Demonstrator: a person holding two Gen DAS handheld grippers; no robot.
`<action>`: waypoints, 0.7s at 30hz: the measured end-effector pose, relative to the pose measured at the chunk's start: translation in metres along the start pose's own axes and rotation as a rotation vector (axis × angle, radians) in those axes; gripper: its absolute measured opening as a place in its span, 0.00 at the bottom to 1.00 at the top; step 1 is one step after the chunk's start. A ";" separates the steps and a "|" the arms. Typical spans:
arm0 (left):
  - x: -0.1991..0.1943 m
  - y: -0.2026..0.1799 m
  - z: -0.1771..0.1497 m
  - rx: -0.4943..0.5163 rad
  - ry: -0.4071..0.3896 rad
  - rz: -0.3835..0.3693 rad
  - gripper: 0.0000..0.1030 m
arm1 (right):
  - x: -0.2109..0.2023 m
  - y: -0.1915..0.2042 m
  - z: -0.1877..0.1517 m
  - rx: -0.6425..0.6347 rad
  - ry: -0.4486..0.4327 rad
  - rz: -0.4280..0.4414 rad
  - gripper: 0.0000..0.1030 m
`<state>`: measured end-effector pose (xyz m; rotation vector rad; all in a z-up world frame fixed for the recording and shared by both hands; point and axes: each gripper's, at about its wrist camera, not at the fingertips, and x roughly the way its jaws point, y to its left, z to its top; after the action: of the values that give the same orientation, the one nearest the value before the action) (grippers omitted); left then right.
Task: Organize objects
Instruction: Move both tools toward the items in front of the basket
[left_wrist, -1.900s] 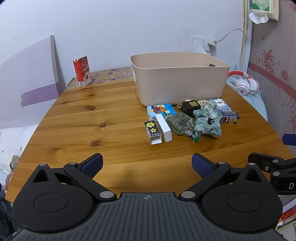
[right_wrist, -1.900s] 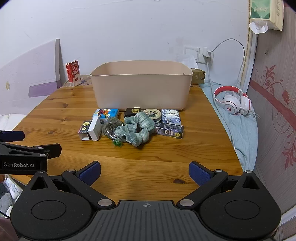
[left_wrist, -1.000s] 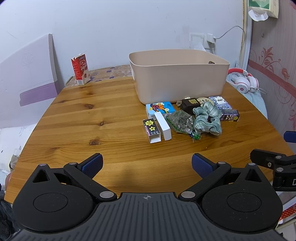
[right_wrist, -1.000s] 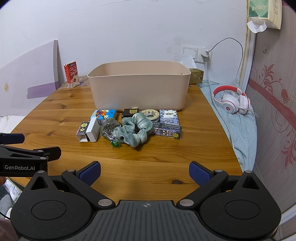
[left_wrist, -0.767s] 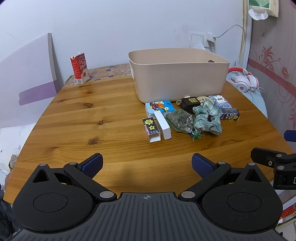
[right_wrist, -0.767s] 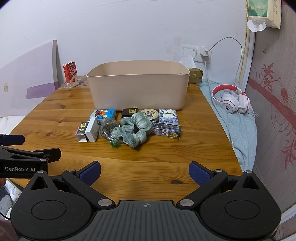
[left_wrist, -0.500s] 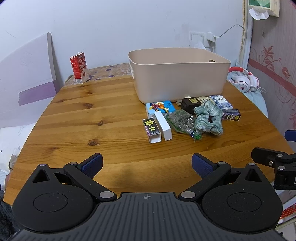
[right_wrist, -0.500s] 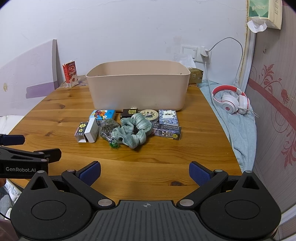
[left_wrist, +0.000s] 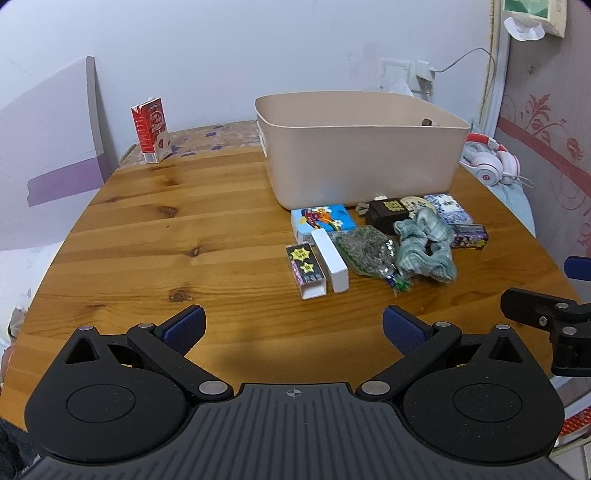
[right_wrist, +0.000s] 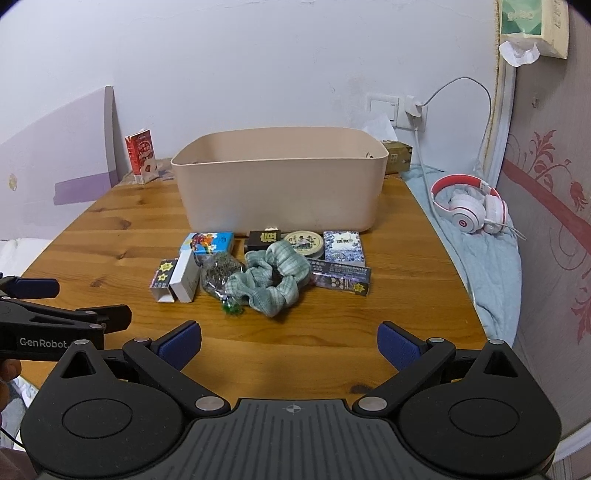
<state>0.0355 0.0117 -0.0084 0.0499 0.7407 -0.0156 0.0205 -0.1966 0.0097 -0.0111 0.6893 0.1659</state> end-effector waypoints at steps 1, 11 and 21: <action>0.003 0.002 0.002 -0.003 0.004 0.000 1.00 | 0.002 0.000 0.002 0.003 -0.001 0.004 1.00; 0.031 0.014 0.020 -0.012 0.045 0.005 1.00 | 0.027 0.001 0.015 0.002 0.015 0.015 1.00; 0.060 0.019 0.030 0.004 0.080 0.022 1.00 | 0.054 0.001 0.026 -0.013 0.045 0.029 1.00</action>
<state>0.1006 0.0295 -0.0260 0.0623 0.8196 0.0059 0.0774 -0.1860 -0.0045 -0.0178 0.7337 0.1987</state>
